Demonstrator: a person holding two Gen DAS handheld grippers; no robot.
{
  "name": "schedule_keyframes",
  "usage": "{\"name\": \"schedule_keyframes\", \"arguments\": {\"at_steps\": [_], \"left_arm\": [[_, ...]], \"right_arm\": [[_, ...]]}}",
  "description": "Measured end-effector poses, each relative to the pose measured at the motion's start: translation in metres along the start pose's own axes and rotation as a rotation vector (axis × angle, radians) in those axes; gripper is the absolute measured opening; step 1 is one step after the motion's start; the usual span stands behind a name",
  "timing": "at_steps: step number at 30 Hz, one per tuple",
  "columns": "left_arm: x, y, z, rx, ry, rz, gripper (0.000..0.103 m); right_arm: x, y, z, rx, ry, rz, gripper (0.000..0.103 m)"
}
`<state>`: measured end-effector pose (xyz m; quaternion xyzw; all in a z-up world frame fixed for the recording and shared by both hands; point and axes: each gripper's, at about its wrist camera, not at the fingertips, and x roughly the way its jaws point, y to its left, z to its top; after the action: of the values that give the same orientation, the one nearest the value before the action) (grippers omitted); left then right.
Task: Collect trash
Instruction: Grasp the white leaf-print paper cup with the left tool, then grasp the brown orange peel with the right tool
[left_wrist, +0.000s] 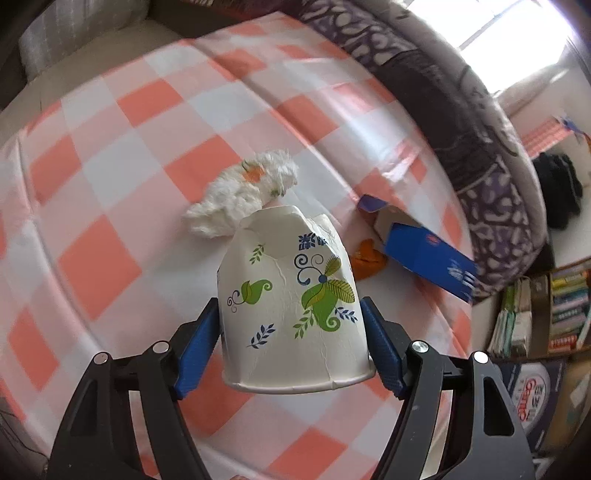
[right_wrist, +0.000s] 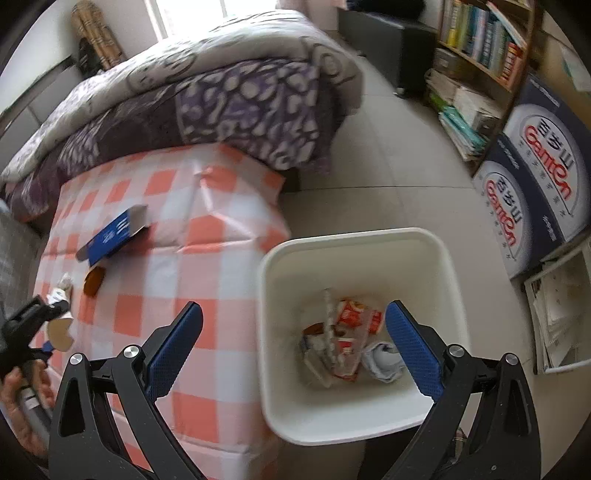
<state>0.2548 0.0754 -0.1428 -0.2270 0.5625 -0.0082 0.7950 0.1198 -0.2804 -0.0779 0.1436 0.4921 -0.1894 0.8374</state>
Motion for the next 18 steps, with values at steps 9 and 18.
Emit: {"name": "schedule_keyframes", "arguments": {"at_steps": [9,18], "left_arm": [[-0.109,0.005,0.002,0.101,-0.226,0.017,0.073],[-0.168,0.008,0.011,0.091,-0.363,-0.053,0.074]], "right_arm": [[0.021,0.091,-0.03,-0.115,0.064,0.122,0.095],[0.06,0.207,-0.05,-0.089,-0.015,0.194,0.085]]}}
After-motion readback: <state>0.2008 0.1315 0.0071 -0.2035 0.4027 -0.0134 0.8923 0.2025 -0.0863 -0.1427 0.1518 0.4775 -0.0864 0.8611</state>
